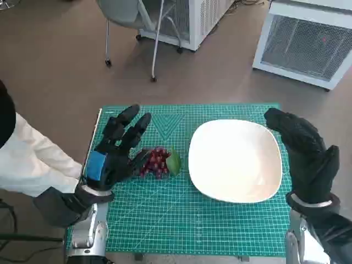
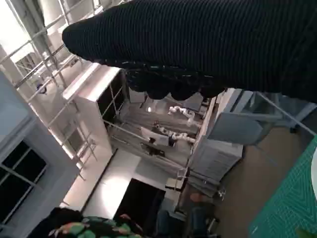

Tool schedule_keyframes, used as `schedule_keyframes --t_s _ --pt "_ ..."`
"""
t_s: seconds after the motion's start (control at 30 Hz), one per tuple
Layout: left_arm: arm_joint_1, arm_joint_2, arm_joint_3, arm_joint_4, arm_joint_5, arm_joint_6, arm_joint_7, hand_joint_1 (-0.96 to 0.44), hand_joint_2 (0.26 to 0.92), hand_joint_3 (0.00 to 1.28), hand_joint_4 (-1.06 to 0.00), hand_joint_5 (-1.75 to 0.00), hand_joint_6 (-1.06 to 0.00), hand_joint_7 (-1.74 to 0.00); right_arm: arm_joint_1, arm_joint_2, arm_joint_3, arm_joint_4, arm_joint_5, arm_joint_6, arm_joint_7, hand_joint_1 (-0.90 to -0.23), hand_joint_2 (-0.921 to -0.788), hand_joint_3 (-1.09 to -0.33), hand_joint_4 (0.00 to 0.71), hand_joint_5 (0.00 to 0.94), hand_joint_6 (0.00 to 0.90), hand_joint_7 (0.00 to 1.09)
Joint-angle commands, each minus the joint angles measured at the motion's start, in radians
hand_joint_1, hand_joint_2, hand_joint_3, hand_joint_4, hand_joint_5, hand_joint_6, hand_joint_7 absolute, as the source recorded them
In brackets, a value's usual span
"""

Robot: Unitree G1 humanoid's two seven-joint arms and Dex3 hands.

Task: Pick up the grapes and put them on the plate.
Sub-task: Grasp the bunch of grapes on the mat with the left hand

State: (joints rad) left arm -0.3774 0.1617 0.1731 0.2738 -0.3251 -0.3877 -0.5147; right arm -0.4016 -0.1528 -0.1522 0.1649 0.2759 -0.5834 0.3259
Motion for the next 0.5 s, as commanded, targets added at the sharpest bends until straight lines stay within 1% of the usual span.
schedule_keyframes --t_s 0.03,0.5 --pt "-0.011 0.012 -0.002 0.016 -0.001 -0.019 -0.014 -0.32 0.921 0.27 -0.22 0.0 0.0 -0.57 0.026 0.002 -0.002 -0.002 0.001 0.018 -0.004 -0.538 -0.921 -0.663 0.4 0.0 0.082 0.58" --pt "-0.009 0.022 -0.001 0.021 -0.01 -0.017 -0.042 -0.38 0.921 0.2 -0.19 0.0 0.0 -0.49 0.035 0.002 -0.002 -0.017 -0.003 0.027 -0.008 -0.538 -0.921 -0.664 0.399 0.0 0.079 0.58"
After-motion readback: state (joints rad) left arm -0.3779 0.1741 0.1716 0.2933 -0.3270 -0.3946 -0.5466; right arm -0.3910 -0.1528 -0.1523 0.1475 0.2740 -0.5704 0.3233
